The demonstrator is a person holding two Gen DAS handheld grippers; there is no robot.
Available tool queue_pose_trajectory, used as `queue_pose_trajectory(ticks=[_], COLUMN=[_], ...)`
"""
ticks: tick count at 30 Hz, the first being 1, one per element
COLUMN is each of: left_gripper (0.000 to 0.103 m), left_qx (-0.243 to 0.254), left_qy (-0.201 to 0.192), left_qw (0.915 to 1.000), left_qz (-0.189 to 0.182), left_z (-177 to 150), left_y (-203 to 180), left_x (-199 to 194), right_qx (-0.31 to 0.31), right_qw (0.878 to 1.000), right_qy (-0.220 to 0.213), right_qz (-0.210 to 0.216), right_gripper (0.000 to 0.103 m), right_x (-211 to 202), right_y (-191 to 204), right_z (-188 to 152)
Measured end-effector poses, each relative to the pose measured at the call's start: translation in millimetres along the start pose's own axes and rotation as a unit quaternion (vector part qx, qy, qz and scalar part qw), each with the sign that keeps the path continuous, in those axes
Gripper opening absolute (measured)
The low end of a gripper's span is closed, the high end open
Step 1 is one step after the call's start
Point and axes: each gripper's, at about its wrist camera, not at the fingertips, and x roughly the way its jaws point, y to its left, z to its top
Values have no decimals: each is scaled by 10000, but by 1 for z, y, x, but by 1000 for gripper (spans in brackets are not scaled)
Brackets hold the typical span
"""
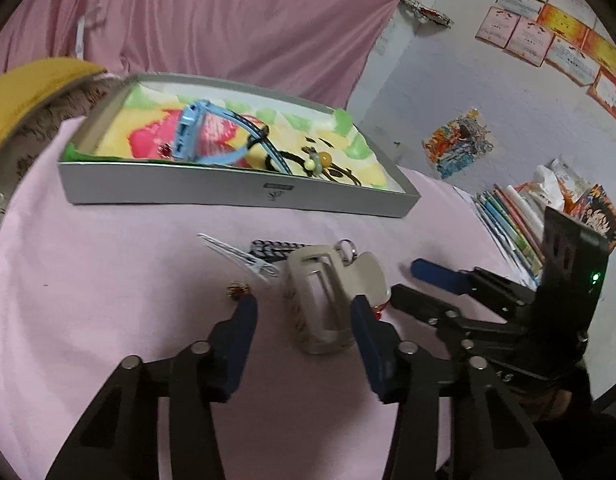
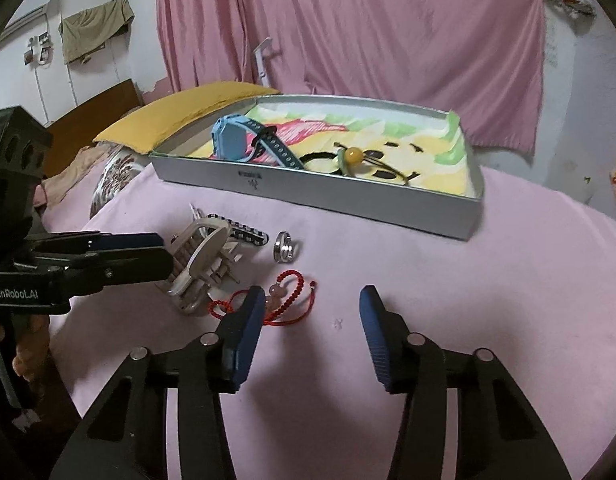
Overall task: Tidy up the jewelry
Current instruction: 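Grasp the white clip with the left tool while the right tool grasps the red beads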
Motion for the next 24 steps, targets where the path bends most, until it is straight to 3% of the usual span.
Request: queue_pose_trajectory(ticks=[8,12,19,24], left_gripper=[30,25,16,9], left_qx=[-11,-14,41,106], left_qy=[247,372,796,804], left_qw=[9996,9992,9967,9965], left_qz=[-111,-156,-171,-182], left_z=[11,15,16,16], left_y=[-3,-2,-1,-4], left_x=[10,11,22,23], right_qx=[126,87,195,311], right_qw=[9989,9982,9959,9958], right_qy=[256,289,329,304], right_qz=[371,514,814,808], right_gripper=[29,16,5,2], right_x=[15,17,19,20], right_y=[-1,1,-1,-3], right_z=[9,11,13,6])
